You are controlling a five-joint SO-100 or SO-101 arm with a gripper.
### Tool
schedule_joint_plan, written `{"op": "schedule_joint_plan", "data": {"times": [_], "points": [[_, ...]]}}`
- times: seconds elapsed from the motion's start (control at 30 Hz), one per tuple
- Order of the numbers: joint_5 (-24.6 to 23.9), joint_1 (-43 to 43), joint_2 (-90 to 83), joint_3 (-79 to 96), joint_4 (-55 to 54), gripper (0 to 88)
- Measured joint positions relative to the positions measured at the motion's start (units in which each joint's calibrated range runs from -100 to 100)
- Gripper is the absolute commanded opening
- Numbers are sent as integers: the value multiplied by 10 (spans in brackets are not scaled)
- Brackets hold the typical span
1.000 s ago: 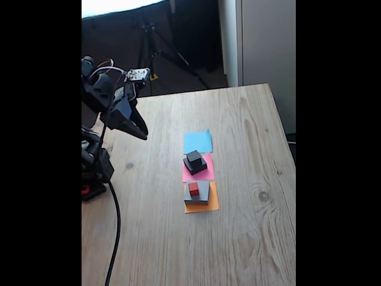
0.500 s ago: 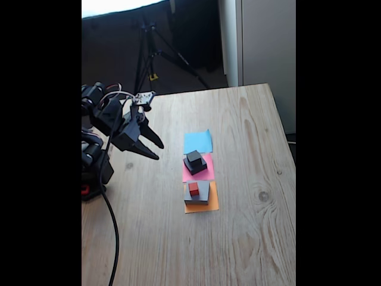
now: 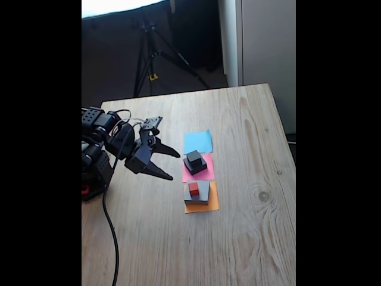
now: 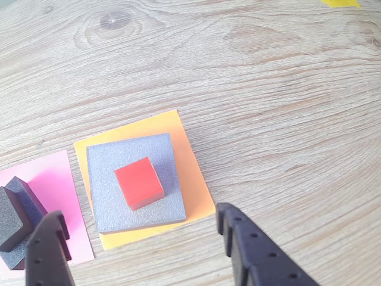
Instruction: Tower of hanoi
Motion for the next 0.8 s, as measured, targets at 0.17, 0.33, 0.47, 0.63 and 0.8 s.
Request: {"op": "schedule_joint_plan", "data": {"times": [0.17,0.33,0.47,0.63,0.8], "points": [[0,-4,44,40,-108,282],[0,6,109,71,-227,282],[0,6,156,96,-311,280],[0,6,196,127,-396,279],[0,-5,240,159,-487,279]]}}
